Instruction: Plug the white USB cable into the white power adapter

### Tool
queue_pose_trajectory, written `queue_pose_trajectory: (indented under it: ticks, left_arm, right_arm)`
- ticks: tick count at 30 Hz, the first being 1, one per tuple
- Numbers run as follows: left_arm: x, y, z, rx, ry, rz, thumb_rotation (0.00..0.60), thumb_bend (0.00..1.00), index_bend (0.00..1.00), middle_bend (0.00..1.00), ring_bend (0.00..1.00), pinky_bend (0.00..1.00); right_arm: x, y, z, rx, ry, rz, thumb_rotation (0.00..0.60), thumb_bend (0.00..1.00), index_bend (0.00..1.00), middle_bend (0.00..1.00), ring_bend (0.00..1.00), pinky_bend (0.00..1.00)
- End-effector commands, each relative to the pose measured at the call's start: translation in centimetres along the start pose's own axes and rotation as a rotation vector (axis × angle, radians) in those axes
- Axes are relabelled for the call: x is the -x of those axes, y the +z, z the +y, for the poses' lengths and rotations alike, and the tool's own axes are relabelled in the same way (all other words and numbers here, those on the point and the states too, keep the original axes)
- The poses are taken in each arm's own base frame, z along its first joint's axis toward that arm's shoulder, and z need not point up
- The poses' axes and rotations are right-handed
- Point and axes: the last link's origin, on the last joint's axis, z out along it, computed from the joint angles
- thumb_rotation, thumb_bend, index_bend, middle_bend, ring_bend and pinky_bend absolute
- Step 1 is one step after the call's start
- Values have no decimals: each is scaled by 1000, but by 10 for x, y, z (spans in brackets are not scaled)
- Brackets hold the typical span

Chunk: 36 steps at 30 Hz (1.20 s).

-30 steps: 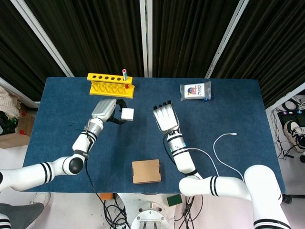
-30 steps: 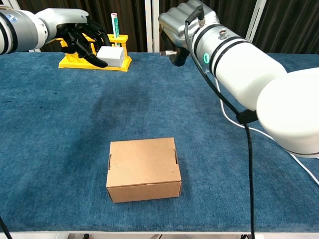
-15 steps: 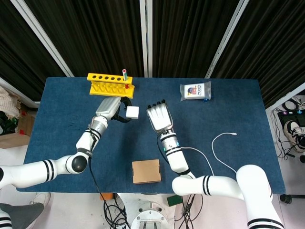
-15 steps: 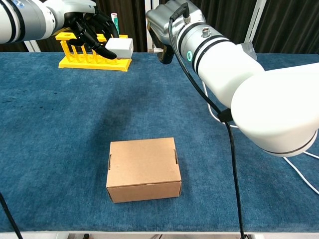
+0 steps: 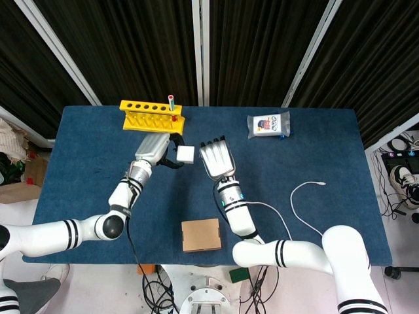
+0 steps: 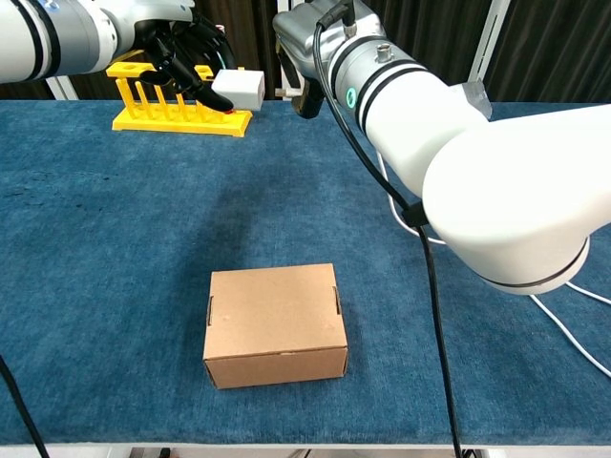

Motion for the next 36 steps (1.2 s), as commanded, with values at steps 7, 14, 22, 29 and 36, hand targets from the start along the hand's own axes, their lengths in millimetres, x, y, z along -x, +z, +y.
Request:
queue_pose_trajectory:
  ticks: [7, 14, 22, 29, 36]
  left_arm:
    - [3, 0, 5, 6, 6, 2, 600, 335, 680, 572, 713, 913]
    - [5, 1, 8, 10, 12, -1, 600, 335, 680, 571, 713, 912]
    - [6, 1, 9, 11, 19, -4, 600, 335, 680, 570, 713, 912]
    - [5, 2, 10, 11, 19, -4, 600, 335, 679, 568, 713, 912]
    - [5, 2, 12, 14, 38, -2, 600, 334, 680, 568, 713, 913]
  right_arm:
    - [-1, -1, -2, 0, -11, 5, 600, 831, 625, 623, 520, 484]
    - [-1, -1, -4, 1, -19, 6, 600, 830, 625, 623, 521, 484]
    - [0, -1, -8, -6, -20, 0, 600, 831, 625, 623, 522, 484]
    - [-1, 0, -9, -5, -11, -1, 600, 831, 626, 623, 528, 486]
    - [0, 1, -11, -5, -9, -9, 600, 831, 627, 624, 531, 494]
